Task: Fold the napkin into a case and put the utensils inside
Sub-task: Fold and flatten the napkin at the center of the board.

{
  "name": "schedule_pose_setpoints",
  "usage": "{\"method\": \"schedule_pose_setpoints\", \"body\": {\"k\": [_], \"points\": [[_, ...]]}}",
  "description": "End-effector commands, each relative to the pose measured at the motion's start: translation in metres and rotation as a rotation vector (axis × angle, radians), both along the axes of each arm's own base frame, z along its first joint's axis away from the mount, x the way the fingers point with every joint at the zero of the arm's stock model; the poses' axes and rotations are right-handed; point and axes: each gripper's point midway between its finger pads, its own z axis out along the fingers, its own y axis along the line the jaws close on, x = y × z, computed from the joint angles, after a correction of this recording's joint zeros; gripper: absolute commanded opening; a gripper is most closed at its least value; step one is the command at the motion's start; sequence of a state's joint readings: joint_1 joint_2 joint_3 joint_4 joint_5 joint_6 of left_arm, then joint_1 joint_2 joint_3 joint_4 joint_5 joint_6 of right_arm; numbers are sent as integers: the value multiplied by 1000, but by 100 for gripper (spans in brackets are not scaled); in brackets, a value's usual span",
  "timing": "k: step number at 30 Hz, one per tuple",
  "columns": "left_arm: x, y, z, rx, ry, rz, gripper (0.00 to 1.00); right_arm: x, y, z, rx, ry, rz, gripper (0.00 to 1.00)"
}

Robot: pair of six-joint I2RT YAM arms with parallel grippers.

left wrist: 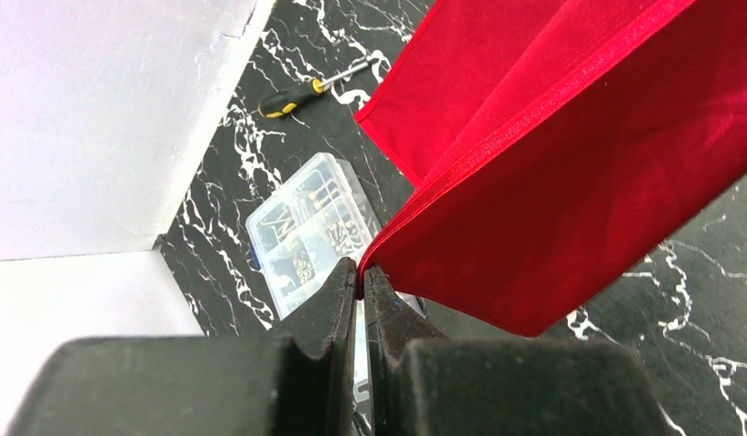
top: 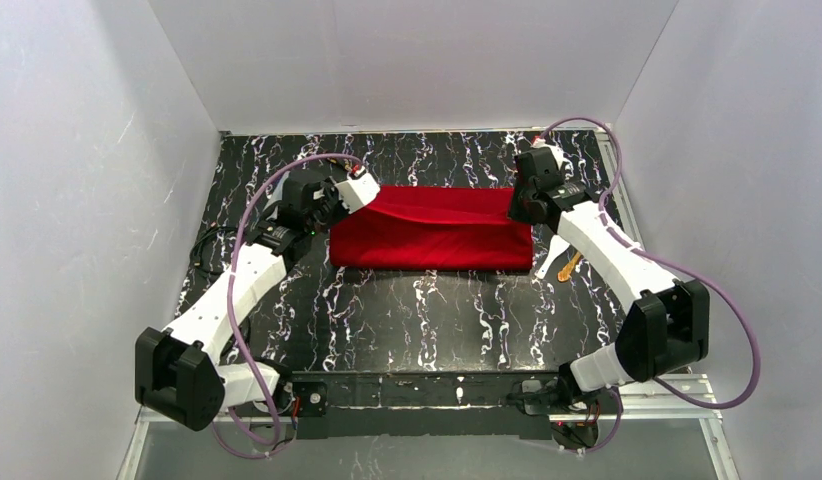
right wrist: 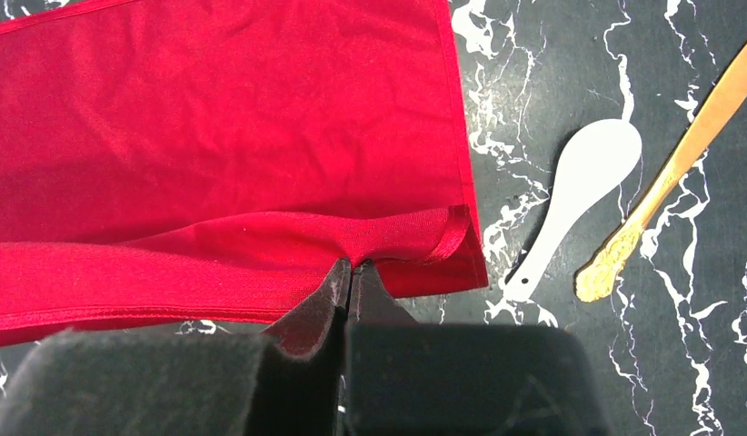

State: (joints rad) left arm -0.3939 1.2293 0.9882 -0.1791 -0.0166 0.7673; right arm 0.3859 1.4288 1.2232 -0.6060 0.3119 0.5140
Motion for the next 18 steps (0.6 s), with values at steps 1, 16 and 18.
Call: {"method": "schedule_pose_setpoints", "body": {"k": [1,16,18], "points": [[14,2,0,-41,-16,68,0,28,-3,17,-6,-83,-15,1],[44,9,-12,-12,-75,144,0,63,0,-13,-17,-61,-29,1],[48,9,-14,-9,-71,156,0,67,-1,-18,-25,-57,-29,1]]}}
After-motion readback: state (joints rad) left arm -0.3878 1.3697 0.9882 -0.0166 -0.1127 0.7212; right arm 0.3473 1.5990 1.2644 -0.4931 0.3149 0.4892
